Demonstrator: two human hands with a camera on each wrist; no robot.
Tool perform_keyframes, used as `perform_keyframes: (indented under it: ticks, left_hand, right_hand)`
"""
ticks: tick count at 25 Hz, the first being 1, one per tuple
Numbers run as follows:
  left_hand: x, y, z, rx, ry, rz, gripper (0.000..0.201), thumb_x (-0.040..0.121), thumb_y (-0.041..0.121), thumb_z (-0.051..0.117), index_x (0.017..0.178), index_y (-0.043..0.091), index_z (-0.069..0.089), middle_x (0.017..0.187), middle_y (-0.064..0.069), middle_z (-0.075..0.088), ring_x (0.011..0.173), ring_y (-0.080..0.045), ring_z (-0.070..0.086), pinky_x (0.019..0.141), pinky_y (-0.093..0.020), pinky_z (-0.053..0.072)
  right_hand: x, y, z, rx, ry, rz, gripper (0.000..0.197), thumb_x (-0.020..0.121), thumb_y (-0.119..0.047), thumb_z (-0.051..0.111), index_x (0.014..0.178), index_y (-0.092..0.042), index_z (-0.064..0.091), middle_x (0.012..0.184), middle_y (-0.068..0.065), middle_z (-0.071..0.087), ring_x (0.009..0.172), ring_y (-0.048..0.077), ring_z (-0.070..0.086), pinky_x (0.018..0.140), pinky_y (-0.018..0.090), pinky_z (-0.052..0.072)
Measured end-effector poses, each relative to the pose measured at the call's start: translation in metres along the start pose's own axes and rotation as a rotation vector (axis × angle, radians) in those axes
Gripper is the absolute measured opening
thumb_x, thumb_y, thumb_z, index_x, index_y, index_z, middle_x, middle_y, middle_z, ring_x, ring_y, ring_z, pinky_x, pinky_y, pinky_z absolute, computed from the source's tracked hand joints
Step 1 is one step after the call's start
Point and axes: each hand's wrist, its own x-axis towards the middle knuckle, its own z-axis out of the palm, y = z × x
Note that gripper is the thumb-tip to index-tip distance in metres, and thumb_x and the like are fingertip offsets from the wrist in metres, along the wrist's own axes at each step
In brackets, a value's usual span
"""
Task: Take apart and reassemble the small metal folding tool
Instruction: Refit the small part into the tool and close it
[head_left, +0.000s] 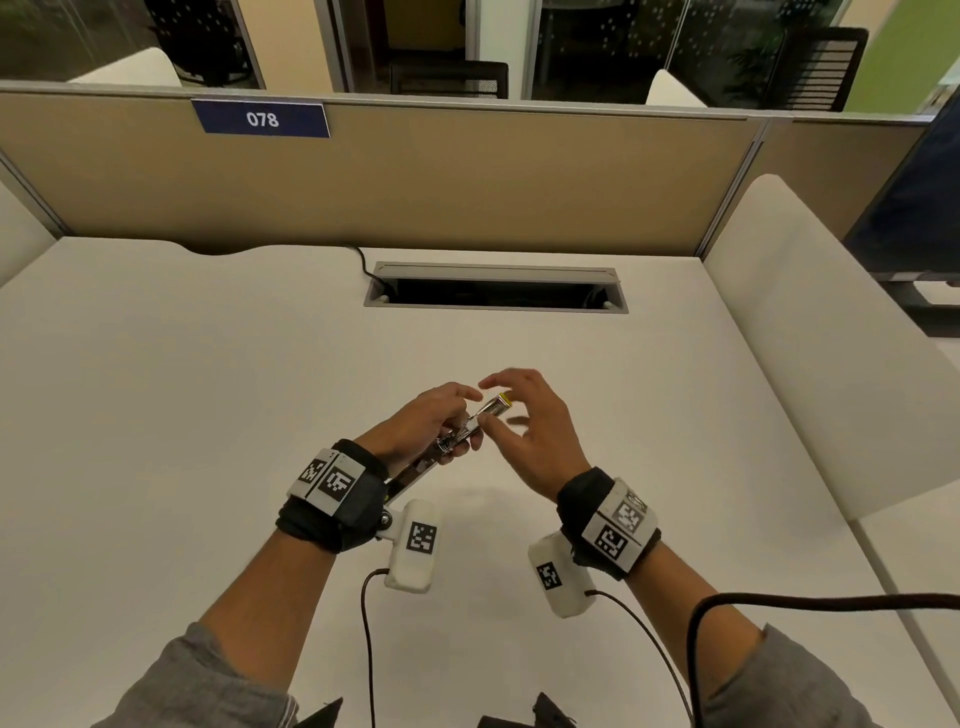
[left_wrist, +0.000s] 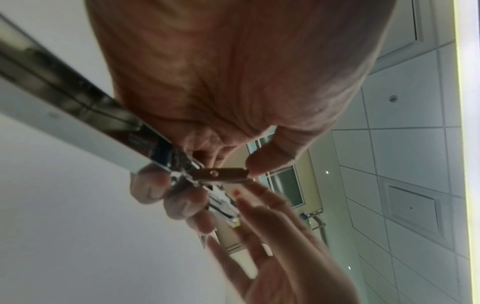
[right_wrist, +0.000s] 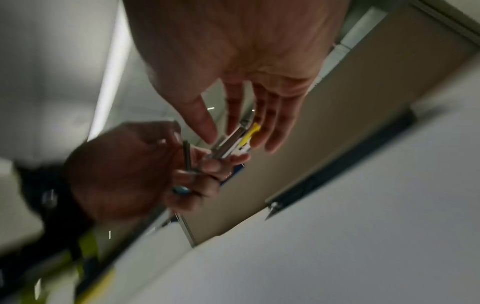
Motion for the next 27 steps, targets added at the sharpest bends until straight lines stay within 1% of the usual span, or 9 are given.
perform_keyframes:
  ticks: [2, 4, 6, 10, 15, 19, 22, 24, 27]
  left_hand:
    - [0.000, 0.001, -0.001, 0.012, 0.019, 0.000, 0.046, 0.081, 0.023, 0.037, 0.124, 0.012, 0.048, 0.078, -0.011, 0.065, 0.063, -0.017, 0.052, 0.057, -0.029, 0.041]
    - [0.001, 0.002, -0.002, 0.010, 0.021, -0.007, 0.037, 0.087, 0.016, 0.035, 0.122, 0.011, 0.048, 0.076, -0.010, 0.067, 0.064, -0.018, 0.052, 0.058, -0.030, 0.040]
    - [0.000, 0.002, -0.003, 0.012, 0.021, -0.011, 0.030, 0.092, 0.010, 0.032, 0.115, 0.012, 0.051, 0.073, -0.008, 0.068, 0.065, -0.019, 0.053, 0.059, -0.030, 0.041]
    - [0.000, 0.002, -0.003, 0.027, 0.031, 0.000, 0.027, 0.093, 0.011, 0.033, 0.101, 0.018, 0.057, 0.076, -0.010, 0.068, 0.067, -0.020, 0.058, 0.060, -0.030, 0.044]
    - [0.002, 0.002, -0.006, 0.038, 0.036, -0.007, 0.029, 0.091, 0.013, 0.035, 0.101, 0.011, 0.062, 0.074, -0.011, 0.067, 0.057, -0.016, 0.057, 0.055, -0.028, 0.042]
    - [0.001, 0.003, -0.006, 0.042, 0.067, -0.015, 0.031, 0.087, 0.010, 0.036, 0.099, 0.009, 0.064, 0.072, -0.011, 0.067, 0.055, -0.017, 0.054, 0.052, -0.028, 0.040]
    - [0.003, 0.002, -0.004, 0.058, 0.124, -0.018, 0.030, 0.088, 0.010, 0.037, 0.097, 0.006, 0.066, 0.070, -0.011, 0.066, 0.053, -0.018, 0.051, 0.050, -0.028, 0.036]
    - [0.004, 0.001, -0.002, 0.044, 0.173, -0.015, 0.029, 0.089, 0.009, 0.040, 0.097, -0.001, 0.066, 0.066, -0.011, 0.064, 0.050, -0.019, 0.047, 0.049, -0.028, 0.031]
    - [0.003, 0.002, -0.001, 0.022, 0.195, -0.001, 0.027, 0.090, 0.008, 0.043, 0.097, -0.004, 0.066, 0.063, -0.010, 0.062, 0.048, -0.019, 0.045, 0.048, -0.027, 0.029]
  right_hand:
    - [-0.008, 0.000, -0.005, -0.254, -0.019, -0.233, 0.024, 0.085, -0.026, 0.064, 0.109, -0.024, 0.065, 0.137, -0.001, 0.049, 0.123, 0.016, 0.049, 0.096, 0.027, 0.044]
    - [-0.010, 0.001, -0.010, -0.404, -0.058, -0.367, 0.023, 0.086, -0.029, 0.061, 0.109, -0.025, 0.067, 0.145, 0.003, 0.045, 0.135, 0.022, 0.039, 0.107, 0.033, 0.034]
    - [-0.009, 0.002, -0.013, -0.500, -0.117, -0.433, 0.025, 0.087, -0.028, 0.059, 0.110, -0.027, 0.068, 0.148, 0.006, 0.042, 0.139, 0.025, 0.035, 0.110, 0.036, 0.029]
    - [-0.006, 0.002, -0.016, -0.688, -0.193, -0.527, 0.027, 0.087, -0.029, 0.058, 0.113, -0.028, 0.067, 0.152, 0.008, 0.038, 0.142, 0.027, 0.031, 0.110, 0.040, 0.030]
    - [0.001, 0.005, -0.024, -0.865, -0.158, -0.562, 0.032, 0.086, -0.030, 0.056, 0.118, -0.026, 0.062, 0.149, 0.009, 0.042, 0.139, 0.028, 0.036, 0.107, 0.045, 0.035]
    - [0.003, 0.007, -0.028, -0.928, -0.102, -0.551, 0.029, 0.085, -0.028, 0.059, 0.112, -0.020, 0.063, 0.144, 0.012, 0.049, 0.133, 0.031, 0.045, 0.102, 0.048, 0.041]
    - [0.003, 0.008, -0.028, -0.916, -0.062, -0.547, 0.028, 0.084, -0.027, 0.061, 0.111, -0.019, 0.064, 0.142, 0.013, 0.051, 0.130, 0.032, 0.048, 0.100, 0.047, 0.043]
    - [0.003, 0.008, -0.026, -0.890, -0.056, -0.548, 0.030, 0.084, -0.027, 0.062, 0.112, -0.019, 0.064, 0.140, 0.013, 0.053, 0.128, 0.033, 0.051, 0.099, 0.047, 0.044]
    - [0.004, 0.007, -0.022, -0.786, -0.039, -0.532, 0.030, 0.086, -0.027, 0.059, 0.114, -0.019, 0.063, 0.138, 0.011, 0.054, 0.124, 0.030, 0.054, 0.098, 0.043, 0.045]
